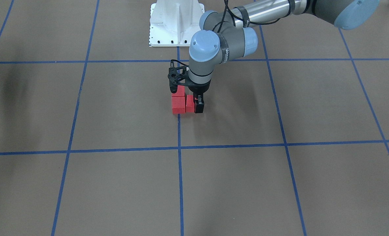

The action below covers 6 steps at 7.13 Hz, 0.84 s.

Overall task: Form red blocks into L shape at center
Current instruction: 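Lower the cube beside the nearer center cube and adjust its position, then open the left gripper and raise it away from the cubes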

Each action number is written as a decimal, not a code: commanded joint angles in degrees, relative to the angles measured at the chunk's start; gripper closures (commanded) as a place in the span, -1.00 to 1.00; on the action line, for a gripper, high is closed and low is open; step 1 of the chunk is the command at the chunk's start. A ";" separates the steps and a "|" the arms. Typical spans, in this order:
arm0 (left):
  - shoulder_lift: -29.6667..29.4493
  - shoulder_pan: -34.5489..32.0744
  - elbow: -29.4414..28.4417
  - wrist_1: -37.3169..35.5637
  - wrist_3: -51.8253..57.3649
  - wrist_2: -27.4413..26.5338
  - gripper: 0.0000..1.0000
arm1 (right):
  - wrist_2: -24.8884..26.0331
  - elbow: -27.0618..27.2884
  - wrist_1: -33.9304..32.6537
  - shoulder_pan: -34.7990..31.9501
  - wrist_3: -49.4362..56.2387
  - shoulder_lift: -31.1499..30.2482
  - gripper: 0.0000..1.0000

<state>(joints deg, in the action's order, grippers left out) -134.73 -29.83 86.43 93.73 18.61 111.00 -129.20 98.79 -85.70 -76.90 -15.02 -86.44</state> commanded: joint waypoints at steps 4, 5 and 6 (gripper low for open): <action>2.69 -12.56 6.21 -4.95 0.20 0.27 -0.99 | -0.35 0.35 0.18 -2.27 1.04 -2.23 -1.00; 5.67 -17.75 6.30 -5.05 0.28 1.84 -0.99 | -0.44 0.61 0.19 -4.03 4.09 -3.72 -1.00; 8.83 -22.76 6.21 -4.96 0.20 5.51 -1.00 | -0.53 0.61 -0.51 -6.48 8.29 -4.69 -1.00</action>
<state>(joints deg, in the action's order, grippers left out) -129.52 -46.28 92.63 88.93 18.83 113.16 -129.60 99.28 -85.68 -80.68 -11.07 -89.74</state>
